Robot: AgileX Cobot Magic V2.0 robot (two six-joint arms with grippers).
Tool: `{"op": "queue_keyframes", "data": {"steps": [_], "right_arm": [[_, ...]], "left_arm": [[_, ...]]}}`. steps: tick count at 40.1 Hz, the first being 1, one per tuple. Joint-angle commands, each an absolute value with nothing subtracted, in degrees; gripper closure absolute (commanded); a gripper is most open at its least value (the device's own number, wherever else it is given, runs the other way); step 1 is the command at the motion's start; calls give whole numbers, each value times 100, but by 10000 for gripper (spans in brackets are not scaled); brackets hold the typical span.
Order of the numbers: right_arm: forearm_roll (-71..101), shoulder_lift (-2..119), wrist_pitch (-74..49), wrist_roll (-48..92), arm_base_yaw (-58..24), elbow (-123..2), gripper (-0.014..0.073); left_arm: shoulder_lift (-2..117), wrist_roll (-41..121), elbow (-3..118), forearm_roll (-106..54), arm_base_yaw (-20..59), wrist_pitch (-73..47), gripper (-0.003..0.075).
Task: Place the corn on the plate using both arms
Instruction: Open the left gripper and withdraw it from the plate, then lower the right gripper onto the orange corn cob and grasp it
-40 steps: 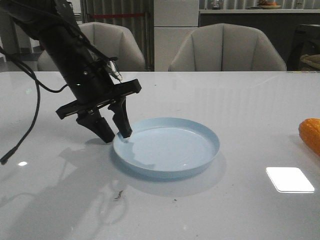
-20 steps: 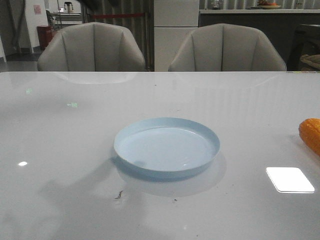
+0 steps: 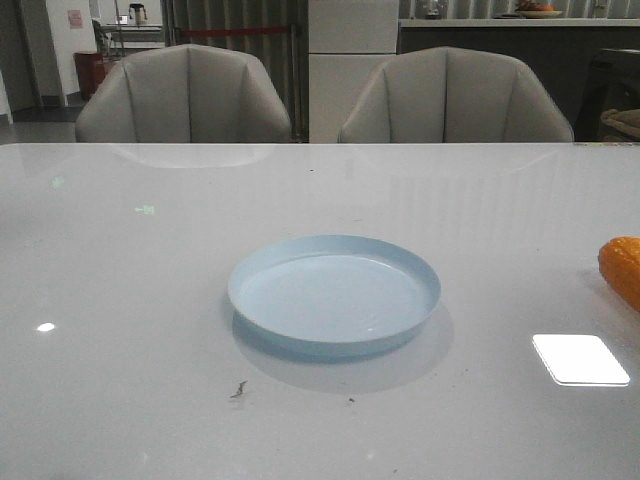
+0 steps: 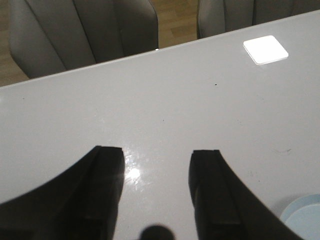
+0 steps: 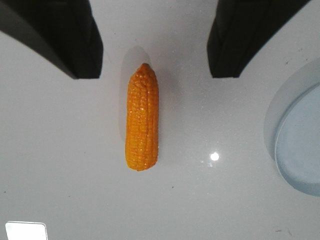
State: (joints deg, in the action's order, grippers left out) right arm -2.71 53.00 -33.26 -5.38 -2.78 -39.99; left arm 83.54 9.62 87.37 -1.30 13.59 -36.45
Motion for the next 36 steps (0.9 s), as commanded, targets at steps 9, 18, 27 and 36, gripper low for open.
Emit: {"op": "queue_keyframes", "data": {"steps": [9, 18, 27, 36], "right_arm": [[-516, 6903, -3422, -506, -152, -5571, 26], [-516, 8245, -3797, -518, -152, -6353, 26], [-608, 9169, -3731, -518, -152, -6538, 26], [-779, 9826, -3689, -518, -152, -6538, 26]], "left_arm": [[6029, 953, 5284, -153, 1342, -2087, 342], [4764, 884, 3650, -610, 1342, -2078, 342], [3724, 884, 3325, -844, 1342, -2111, 342], [3110, 884, 3325, -844, 1342, -1959, 342]]}}
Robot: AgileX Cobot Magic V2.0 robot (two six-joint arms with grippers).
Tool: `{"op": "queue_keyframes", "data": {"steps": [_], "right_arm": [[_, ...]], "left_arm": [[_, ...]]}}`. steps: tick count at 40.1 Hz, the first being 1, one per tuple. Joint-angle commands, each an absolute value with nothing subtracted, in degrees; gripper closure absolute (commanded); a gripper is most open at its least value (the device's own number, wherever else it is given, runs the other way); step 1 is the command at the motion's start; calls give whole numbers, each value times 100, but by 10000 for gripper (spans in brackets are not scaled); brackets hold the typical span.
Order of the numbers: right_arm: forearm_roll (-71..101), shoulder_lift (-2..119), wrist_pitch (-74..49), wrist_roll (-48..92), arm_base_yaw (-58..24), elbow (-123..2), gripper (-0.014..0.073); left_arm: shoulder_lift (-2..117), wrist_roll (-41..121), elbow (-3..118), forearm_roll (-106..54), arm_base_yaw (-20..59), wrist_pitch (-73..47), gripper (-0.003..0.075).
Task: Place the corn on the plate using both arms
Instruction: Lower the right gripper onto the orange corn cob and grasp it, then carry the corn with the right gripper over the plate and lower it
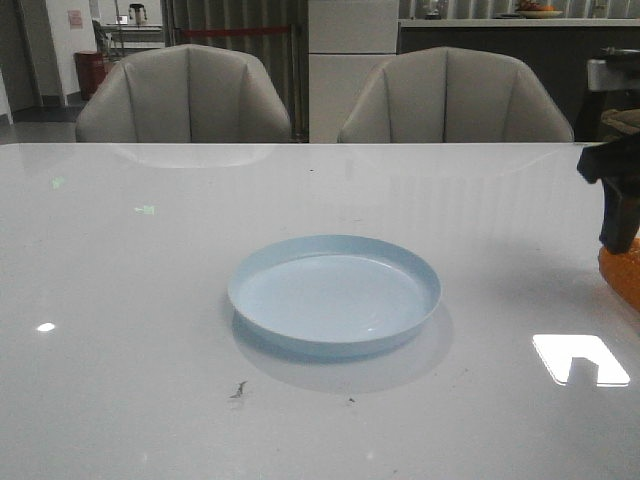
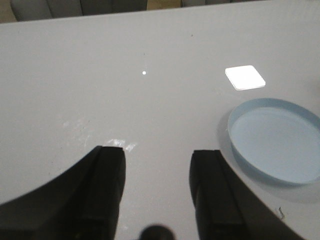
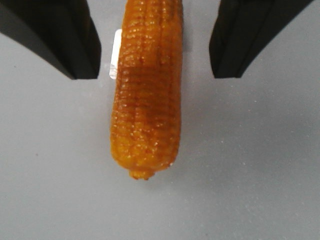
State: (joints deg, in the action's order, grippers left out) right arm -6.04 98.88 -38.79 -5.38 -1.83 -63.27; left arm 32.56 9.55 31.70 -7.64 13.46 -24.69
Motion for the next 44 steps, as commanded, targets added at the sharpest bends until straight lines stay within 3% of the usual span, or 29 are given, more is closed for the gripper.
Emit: {"op": "queue_keyframes", "data": {"steps": [1, 18, 30, 44], "right_arm": [[-798, 9871, -3685, -518, -152, -6538, 26], [-804, 10408, -3220, -518, -152, -6532, 32], [-883, 10429, -3300, -518, -152, -6794, 230], [-888, 10429, -3886, -484, -673, -8046, 235]], "left_arm": [[3062, 884, 3325, -844, 1342, -1959, 342], [2980, 884, 3325, -857, 1342, -1959, 342], [2980, 884, 3325, -865, 1342, -1959, 342], [2980, 884, 3325, -894, 1342, -1959, 342]]}}
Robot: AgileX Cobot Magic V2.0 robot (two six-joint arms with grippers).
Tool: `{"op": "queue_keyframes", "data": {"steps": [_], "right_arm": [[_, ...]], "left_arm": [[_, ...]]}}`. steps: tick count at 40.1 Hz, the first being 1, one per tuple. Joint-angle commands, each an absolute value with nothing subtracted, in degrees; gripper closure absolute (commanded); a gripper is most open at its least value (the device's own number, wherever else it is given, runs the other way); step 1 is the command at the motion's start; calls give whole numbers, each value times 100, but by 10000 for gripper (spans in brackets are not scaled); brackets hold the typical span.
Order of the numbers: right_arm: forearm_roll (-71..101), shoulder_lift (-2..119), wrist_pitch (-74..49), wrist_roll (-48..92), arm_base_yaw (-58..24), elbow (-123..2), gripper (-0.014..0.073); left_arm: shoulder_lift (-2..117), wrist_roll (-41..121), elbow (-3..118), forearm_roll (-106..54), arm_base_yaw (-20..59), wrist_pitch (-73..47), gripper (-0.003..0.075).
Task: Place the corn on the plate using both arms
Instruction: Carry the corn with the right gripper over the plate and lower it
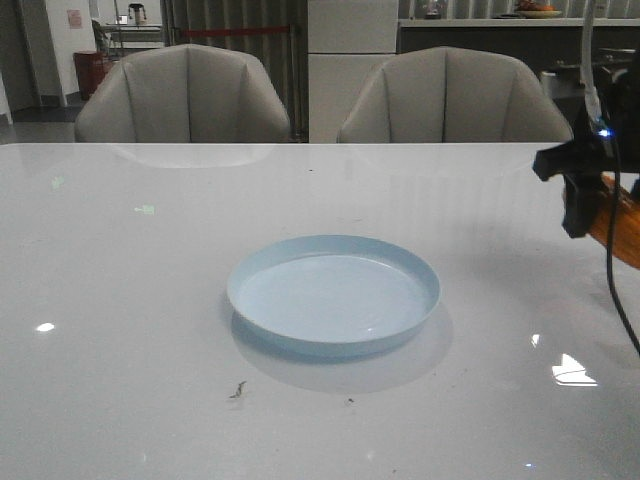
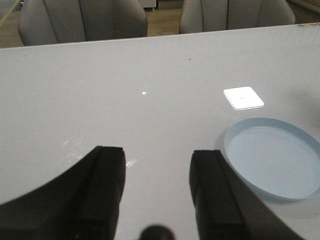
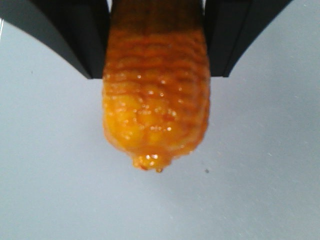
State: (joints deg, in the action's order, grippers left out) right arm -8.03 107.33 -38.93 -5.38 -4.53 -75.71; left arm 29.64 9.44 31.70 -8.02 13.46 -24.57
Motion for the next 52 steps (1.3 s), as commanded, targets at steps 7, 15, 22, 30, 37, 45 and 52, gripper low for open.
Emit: {"op": "queue_keyframes", "data": {"steps": [7, 15, 22, 30, 37, 45, 52], "right_arm": [[-882, 10429, -4037, -484, -1381, -8561, 235], [-757, 10441, -3986, -484, -2313, -8706, 235], [-691, 10624, -3830, -484, -2949, -8706, 235], [-677, 11061, -3748, -484, -3327, -8706, 230], [-623, 11420, -3748, -484, -3382, -8706, 106], [-623, 11473, -3557, -484, -3382, -8706, 27], [-702, 11431, -3733, -548, -3369, -9055, 27]], "left_arm": [[2980, 884, 3325, -954, 1342, -1959, 342], [2980, 884, 3325, -1043, 1342, -1959, 342], [2980, 884, 3325, -1067, 1342, -1959, 342], [2980, 884, 3325, -1149, 1342, -1959, 342], [2980, 884, 3325, -1165, 1342, -1959, 342], [2980, 884, 3325, -1165, 1342, -1959, 342], [2980, 884, 3325, -1165, 1342, -1959, 342]]}}
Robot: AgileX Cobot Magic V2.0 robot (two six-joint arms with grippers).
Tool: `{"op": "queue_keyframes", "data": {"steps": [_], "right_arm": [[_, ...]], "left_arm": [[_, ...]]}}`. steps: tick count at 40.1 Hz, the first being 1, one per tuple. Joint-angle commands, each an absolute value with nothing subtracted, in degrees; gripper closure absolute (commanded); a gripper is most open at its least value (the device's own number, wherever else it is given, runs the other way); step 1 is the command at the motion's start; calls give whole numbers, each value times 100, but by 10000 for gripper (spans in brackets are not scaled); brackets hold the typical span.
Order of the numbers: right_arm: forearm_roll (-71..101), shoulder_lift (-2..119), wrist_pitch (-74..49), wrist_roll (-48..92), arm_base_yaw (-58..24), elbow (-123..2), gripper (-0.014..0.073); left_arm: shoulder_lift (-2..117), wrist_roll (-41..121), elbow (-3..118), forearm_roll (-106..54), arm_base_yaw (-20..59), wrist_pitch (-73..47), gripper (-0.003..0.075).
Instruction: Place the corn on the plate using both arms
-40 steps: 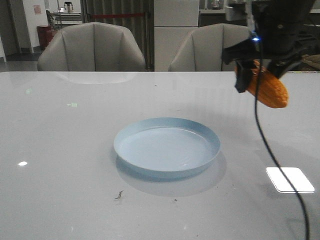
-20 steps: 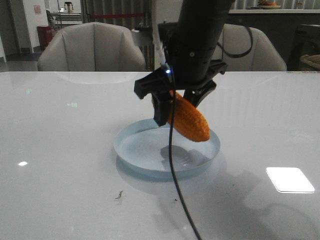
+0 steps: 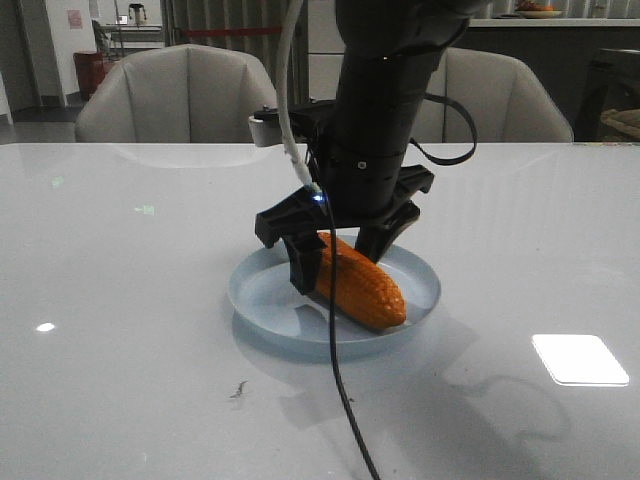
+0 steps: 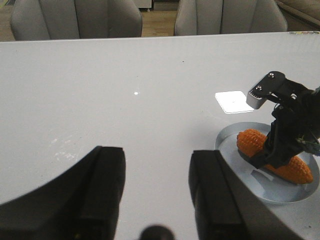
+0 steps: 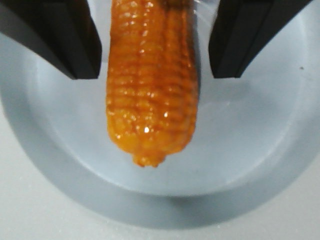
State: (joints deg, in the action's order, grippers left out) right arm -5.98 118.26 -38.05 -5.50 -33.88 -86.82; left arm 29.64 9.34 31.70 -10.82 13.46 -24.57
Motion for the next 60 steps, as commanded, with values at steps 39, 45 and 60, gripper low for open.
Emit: {"op": "queue_keyframes", "data": {"steps": [39, 45, 60], "right_arm": [[-699, 5814, -4240, -480, -374, -6841, 27], [-604, 4435, -4223, -486, -374, -5269, 27], [-536, 3023, -4382, -486, -374, -4453, 27]], "left_arm": [[2980, 884, 3325, -185, 1342, -1190, 341], [2980, 884, 3325, -185, 1342, -1190, 341], [2980, 884, 3325, -185, 1342, -1190, 342]]}}
